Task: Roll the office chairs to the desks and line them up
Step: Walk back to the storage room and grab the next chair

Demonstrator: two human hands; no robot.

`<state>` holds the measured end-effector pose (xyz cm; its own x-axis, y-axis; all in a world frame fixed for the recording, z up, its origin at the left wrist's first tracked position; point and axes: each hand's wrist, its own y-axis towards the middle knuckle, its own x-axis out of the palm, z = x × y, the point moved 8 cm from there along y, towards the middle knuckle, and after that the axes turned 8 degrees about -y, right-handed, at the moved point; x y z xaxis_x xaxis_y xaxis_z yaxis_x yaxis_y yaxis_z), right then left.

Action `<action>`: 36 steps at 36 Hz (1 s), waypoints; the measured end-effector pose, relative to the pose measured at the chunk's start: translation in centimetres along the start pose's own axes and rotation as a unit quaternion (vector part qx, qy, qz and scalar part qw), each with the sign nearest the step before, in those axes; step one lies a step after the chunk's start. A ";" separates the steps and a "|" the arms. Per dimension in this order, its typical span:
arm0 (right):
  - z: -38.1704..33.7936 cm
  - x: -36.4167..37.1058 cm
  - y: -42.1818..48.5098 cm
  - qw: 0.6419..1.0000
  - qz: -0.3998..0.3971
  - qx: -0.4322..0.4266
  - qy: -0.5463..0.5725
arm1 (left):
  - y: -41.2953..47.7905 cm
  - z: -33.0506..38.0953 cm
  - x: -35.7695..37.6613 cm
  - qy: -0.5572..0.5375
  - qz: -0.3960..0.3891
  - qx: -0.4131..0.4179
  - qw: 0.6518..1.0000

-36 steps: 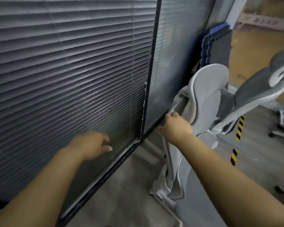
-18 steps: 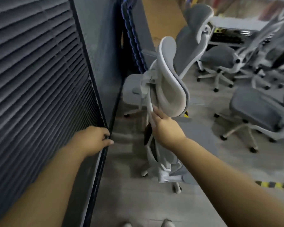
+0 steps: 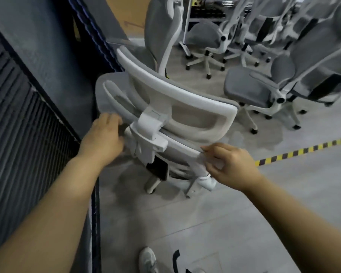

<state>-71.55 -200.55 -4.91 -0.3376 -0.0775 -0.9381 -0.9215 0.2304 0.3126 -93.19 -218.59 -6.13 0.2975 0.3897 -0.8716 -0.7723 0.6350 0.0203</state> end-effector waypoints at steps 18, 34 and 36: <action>8.5 -0.9 -6.7 0.986 0.091 0.108 -0.086 | -2.1 9.1 5.8 0.005 -0.026 0.169 0.985; 16.6 -4.9 -14.6 0.987 0.084 0.128 -0.049 | -5.7 18.2 10.1 -0.023 -0.030 0.157 0.987; 17.5 -5.5 -15.7 0.986 0.086 0.133 -0.053 | -5.9 19.6 10.8 -0.034 -0.025 0.164 0.986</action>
<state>-51.87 -186.74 -7.23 -0.4497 0.0832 -0.8893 -0.7651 0.4779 0.4316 -74.40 -205.05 -6.06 0.3759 0.3898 -0.8407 -0.5368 0.8311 0.1454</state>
